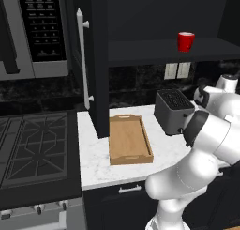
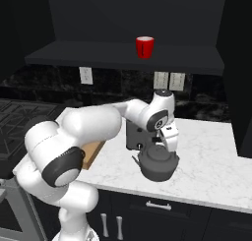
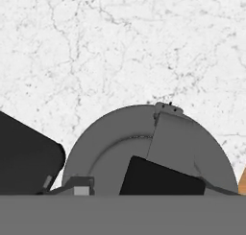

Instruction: Pick the kettle from the counter and place it on the tray. Then pick the mug from the cabinet and place it on the tray. Then close the cabinet doors.

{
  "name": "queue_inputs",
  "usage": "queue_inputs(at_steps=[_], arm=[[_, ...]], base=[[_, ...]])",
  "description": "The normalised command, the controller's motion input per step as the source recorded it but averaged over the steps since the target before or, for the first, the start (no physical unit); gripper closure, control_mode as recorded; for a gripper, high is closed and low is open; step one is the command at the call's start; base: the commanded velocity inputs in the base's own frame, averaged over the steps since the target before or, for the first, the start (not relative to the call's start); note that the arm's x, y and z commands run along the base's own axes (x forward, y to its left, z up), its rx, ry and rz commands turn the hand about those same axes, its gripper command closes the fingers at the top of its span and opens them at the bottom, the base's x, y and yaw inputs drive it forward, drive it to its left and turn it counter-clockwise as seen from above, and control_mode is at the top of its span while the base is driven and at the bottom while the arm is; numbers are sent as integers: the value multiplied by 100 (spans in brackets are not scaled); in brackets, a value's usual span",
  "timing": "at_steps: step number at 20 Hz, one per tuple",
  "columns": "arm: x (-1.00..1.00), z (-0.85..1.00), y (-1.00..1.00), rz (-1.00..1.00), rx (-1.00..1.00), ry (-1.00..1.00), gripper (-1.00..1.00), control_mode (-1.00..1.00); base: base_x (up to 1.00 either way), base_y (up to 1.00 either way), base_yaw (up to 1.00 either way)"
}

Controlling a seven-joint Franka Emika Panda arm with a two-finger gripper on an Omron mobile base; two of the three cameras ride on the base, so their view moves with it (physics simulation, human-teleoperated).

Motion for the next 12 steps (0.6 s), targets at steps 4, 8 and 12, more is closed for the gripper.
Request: queue_inputs(at_steps=[4, 8, 12], arm=[[-20, -20, 16, -1, 0, -5, 100, -100], [-44, -2, 9, -2, 0, -5, 100, -100], [-53, 11, 7, -4, 0, -5, 100, -100]], base=[[0, 0, 0], [0, 0, 0], [0, 0, 0]])
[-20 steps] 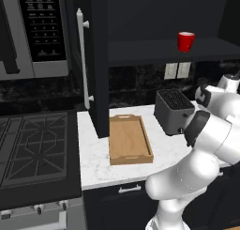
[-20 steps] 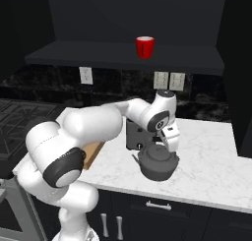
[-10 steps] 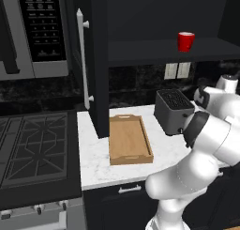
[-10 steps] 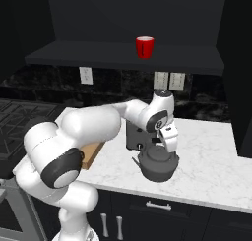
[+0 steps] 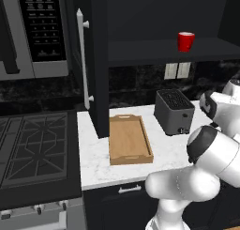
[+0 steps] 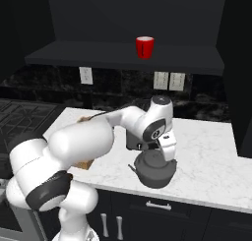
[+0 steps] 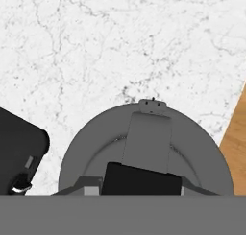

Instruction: Pick the kettle from the counter and place it on the tray. Then pick the mug from the cabinet and place it on the tray. Then close the cabinet doors.

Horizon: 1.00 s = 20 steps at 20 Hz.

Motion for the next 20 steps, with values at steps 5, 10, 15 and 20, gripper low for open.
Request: queue_inputs(at_steps=[5, 10, 15, 20], arm=[[-51, 51, 23, -4, -1, -10, 100, -100], [-41, 51, 60, 0, 0, -5, 100, -100], [-25, 37, 88, 0, 0, -3, 100, -100], [-14, 31, 93, 0, 0, -5, 100, -100]], base=[[0, 0, 0], [0, 0, 0], [0, 0, 0], [0, 0, 0]])
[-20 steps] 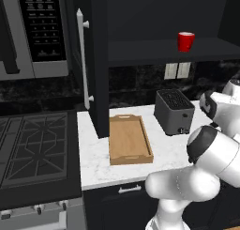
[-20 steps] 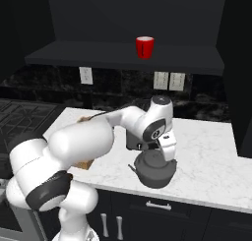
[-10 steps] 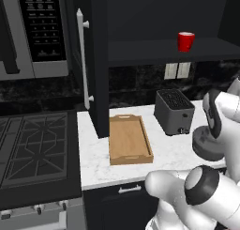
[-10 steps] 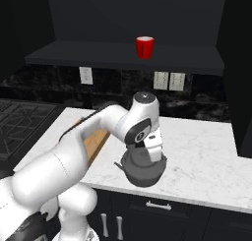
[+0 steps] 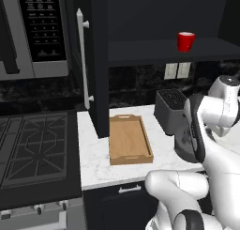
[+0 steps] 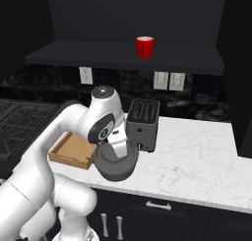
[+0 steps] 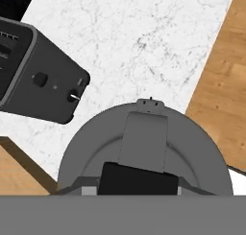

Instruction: Pick the kettle from the counter and place it on the tray. Then pick the mug from the cabinet and place it on the tray. Then close the cabinet doors.

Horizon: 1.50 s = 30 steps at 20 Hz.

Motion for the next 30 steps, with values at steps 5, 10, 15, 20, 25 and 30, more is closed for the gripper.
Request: queue_inputs(at_steps=[5, 10, 15, 20, 25, 30], arm=[[-5, 15, 96, 0, -1, -13, 100, -100], [0, 9, 84, 0, -1, -18, 100, -100], [4, 14, 76, 0, -1, -23, 100, -100], [22, 10, 62, 0, 0, -24, 100, -100], [41, 1, 51, 0, 0, -11, 100, -100], [60, -1, 15, 1, 0, 8, 100, -100]], base=[[0, 0, 0], [0, 0, 0], [0, 0, 0], [0, 0, 0], [0, 0, 0], [0, 0, 0]])
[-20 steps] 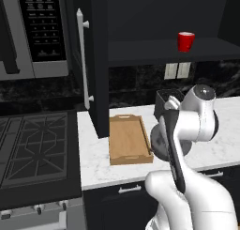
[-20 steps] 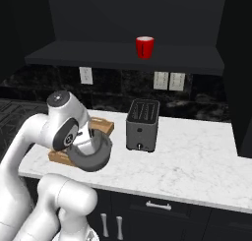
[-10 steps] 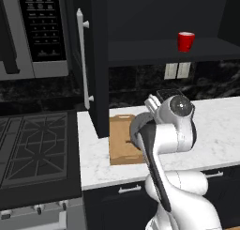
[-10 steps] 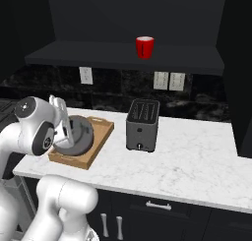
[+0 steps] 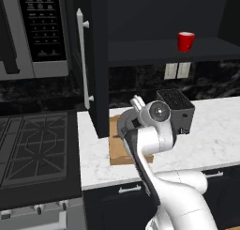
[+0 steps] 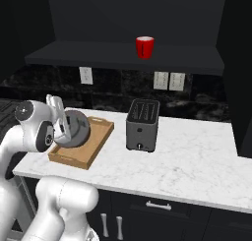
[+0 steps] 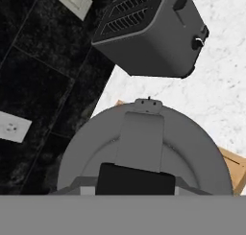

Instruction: Pick the kettle from the counter and place it on the tray. Then pick the mug from the cabinet and place it on the tray. Then close the cabinet doors.

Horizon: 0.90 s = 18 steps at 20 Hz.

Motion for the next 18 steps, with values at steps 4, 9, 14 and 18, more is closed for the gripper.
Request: queue_inputs(at_steps=[4, 9, 14, 18], arm=[[67, -5, 0, 4, 0, 16, 100, -100], [57, -17, 0, 4, -1, 16, 100, -100], [48, -28, 0, 5, -1, 7, 100, -100], [37, -36, 0, 4, 0, 0, 100, -100]], base=[[0, 0, 0], [0, 0, 0], [0, 0, 0], [0, 0, 0]])
